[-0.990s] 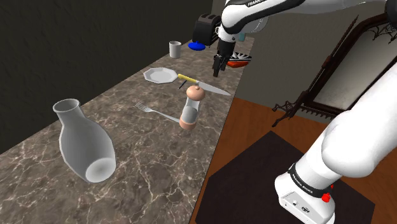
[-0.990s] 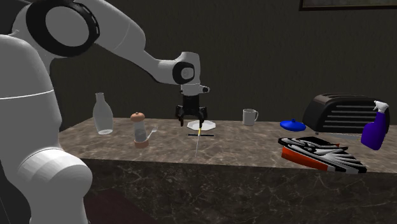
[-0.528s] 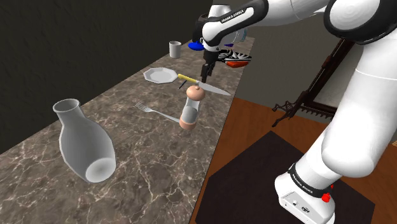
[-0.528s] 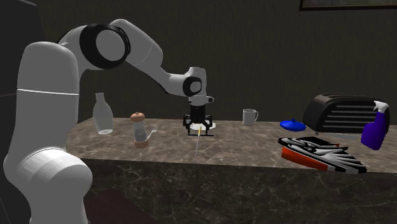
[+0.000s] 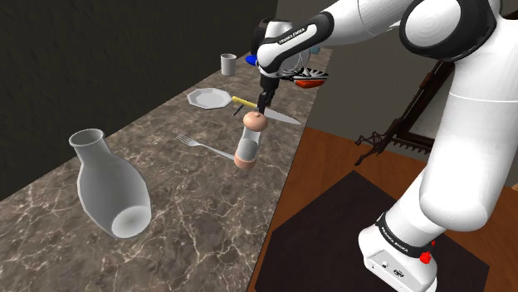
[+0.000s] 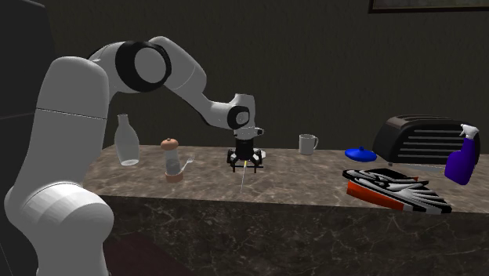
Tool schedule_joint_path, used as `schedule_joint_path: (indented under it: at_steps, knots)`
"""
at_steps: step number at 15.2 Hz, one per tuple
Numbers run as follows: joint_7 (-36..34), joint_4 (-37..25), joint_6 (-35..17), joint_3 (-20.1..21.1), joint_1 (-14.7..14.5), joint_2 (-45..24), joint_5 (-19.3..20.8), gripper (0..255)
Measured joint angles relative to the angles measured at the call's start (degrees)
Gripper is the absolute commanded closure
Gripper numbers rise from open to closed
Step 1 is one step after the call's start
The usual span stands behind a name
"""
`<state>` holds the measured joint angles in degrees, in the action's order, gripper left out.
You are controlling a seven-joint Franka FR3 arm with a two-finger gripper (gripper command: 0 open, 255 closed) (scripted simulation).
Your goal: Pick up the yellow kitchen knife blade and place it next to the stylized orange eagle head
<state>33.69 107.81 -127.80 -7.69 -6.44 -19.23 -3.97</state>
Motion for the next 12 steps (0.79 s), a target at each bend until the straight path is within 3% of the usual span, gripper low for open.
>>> schedule_joint_path:
  at_steps: [7, 8, 12]
  knots:
    - [0.1, 0.3, -1.0, 0.1, 0.0, -0.7, -0.1, 0]
    - [0.1, 0.3, -1.0, 0.1, 0.0, -0.7, -0.1, 255]
    - [0.1, 0.3, -1.0, 0.1, 0.0, -0.7, -0.1, 255]
